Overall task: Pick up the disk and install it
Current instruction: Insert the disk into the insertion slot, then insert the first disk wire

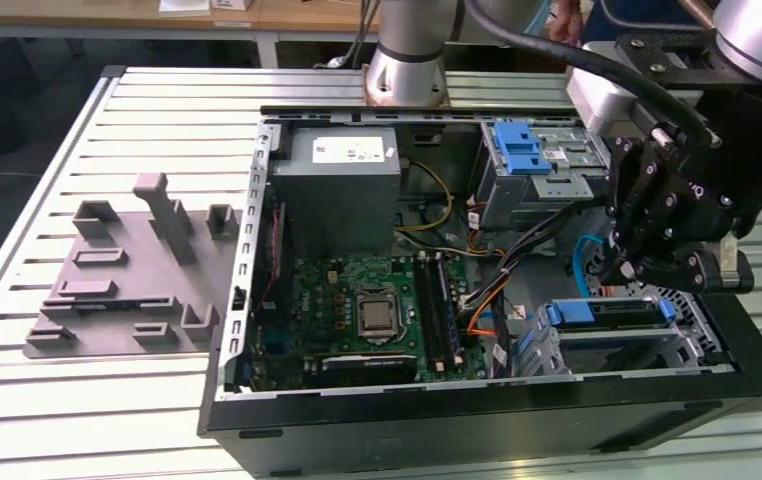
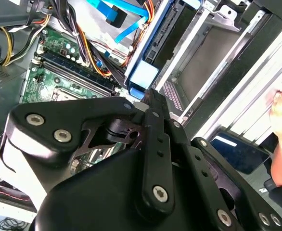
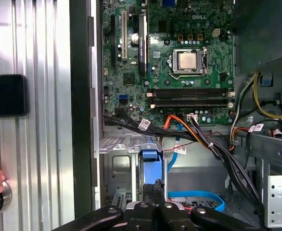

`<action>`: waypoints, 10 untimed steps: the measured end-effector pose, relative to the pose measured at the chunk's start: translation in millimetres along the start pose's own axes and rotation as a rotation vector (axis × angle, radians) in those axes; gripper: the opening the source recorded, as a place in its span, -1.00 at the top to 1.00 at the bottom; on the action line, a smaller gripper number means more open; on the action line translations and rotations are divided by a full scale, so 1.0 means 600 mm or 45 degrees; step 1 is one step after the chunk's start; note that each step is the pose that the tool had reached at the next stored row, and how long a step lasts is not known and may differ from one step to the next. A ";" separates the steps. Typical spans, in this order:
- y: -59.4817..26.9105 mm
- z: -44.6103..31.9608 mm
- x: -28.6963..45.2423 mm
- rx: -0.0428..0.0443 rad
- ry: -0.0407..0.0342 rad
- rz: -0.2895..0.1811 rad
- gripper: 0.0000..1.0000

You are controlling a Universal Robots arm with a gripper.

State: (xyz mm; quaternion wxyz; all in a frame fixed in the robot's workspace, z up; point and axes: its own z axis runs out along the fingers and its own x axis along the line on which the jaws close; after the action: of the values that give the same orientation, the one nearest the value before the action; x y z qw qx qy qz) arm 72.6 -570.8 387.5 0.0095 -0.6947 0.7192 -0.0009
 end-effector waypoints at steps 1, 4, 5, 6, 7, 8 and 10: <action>0.000 0.001 0.000 0.000 0.0001 0.000 0.79; 0.000 0.004 0.000 0.000 0.0000 0.000 0.79; 0.000 0.005 0.000 0.000 0.0000 0.000 0.79; 0.000 0.006 0.000 0.000 0.0001 0.000 0.79; 0.000 0.007 0.000 0.000 0.0001 0.000 0.79; 0.000 0.007 0.000 0.000 0.0001 0.000 0.79; 0.000 0.008 0.000 0.000 0.0002 0.000 0.79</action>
State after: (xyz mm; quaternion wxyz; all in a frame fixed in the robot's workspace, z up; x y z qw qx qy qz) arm 72.6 -570.8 382.6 0.0095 -0.6947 0.7193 -0.0010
